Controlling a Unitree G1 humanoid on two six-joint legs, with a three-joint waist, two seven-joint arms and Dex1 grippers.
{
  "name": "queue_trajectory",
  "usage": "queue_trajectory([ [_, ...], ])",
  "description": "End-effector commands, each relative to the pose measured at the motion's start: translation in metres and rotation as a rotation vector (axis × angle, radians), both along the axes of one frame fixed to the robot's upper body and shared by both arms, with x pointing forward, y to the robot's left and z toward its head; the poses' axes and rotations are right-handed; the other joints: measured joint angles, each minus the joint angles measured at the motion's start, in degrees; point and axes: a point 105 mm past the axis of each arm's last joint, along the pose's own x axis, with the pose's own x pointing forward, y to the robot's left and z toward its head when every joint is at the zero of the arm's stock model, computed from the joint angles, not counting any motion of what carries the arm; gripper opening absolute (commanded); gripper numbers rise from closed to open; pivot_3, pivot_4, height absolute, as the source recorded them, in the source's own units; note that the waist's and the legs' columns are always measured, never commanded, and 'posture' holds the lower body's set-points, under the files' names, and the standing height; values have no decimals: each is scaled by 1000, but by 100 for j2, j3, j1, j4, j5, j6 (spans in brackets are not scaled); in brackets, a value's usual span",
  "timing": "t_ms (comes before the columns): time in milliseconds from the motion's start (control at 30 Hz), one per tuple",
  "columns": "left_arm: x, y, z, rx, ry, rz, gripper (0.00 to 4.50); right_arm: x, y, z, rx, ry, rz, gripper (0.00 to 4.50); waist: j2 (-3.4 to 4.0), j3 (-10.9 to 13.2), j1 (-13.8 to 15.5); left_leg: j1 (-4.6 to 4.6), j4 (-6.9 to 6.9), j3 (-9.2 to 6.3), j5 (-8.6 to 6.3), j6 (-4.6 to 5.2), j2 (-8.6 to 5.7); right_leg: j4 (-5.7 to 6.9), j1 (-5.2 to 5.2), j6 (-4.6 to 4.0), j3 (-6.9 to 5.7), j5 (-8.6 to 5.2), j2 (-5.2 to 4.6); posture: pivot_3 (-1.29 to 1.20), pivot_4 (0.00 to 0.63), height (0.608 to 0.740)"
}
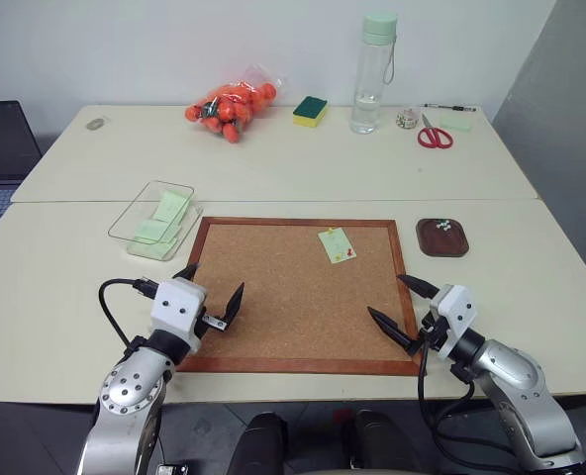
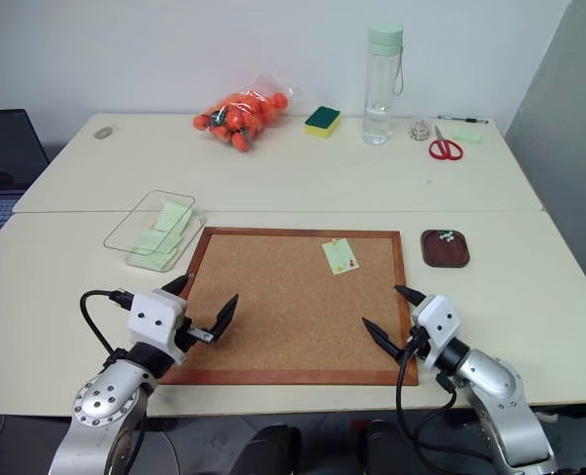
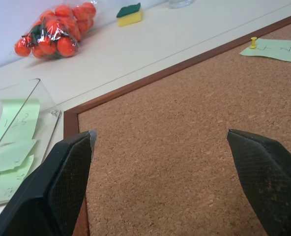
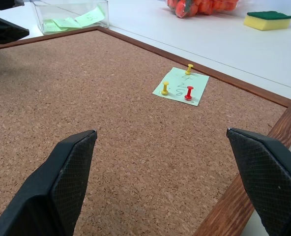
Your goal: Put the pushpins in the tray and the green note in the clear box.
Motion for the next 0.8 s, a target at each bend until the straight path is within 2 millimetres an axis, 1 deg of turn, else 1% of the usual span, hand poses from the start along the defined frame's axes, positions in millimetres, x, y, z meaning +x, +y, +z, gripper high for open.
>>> queue_trajectory([
  [33, -4, -4, 7, 10, -33, -27, 4465, 0, 2, 12, 5, -47, 13, 4500, 0, 0, 0, 0, 0, 0, 0, 0, 0, 0, 0, 0, 0, 0, 0, 0, 150, 740],
  [200, -7, -2, 0, 38, 7, -7, 4465, 0, 3, 11, 1, -42, 24, 4500, 0, 0, -1, 0, 0, 0, 0, 0, 0, 0, 0, 0, 0, 0, 0, 0, 150, 740],
  [333, -11, -6, -7, 49, 59, -44, 4465, 1, 4, 10, 0, -40, 32, 4500, 0, 0, -2, 0, 0, -1, 0, 0, 0, 0, 0, 0, 0, 0, 0, 0, 150, 740],
  [467, -14, -9, -2, 16, 52, -110, 4465, 2, 6, 10, -2, -43, 42, 4500, -1, 0, -1, 0, 0, 0, 0, 0, 0, 0, 0, 0, 0, 0, 0, 0, 150, 740],
  [567, -19, -17, 6, -47, 50, -207, 4465, 3, 8, 9, -9, -47, 53, 4500, -1, 1, -1, 0, -1, 0, 0, 0, 1, 0, -1, 0, 0, 0, 0, 0, 150, 740],
  [800, -16, -18, 14, -49, 52, -267, 4465, 3, 12, 8, -5, -49, 56, 4500, 0, 1, -1, -1, -1, -1, 0, 0, 1, -1, -1, -1, -1, 0, 0, 0, 150, 740],
])
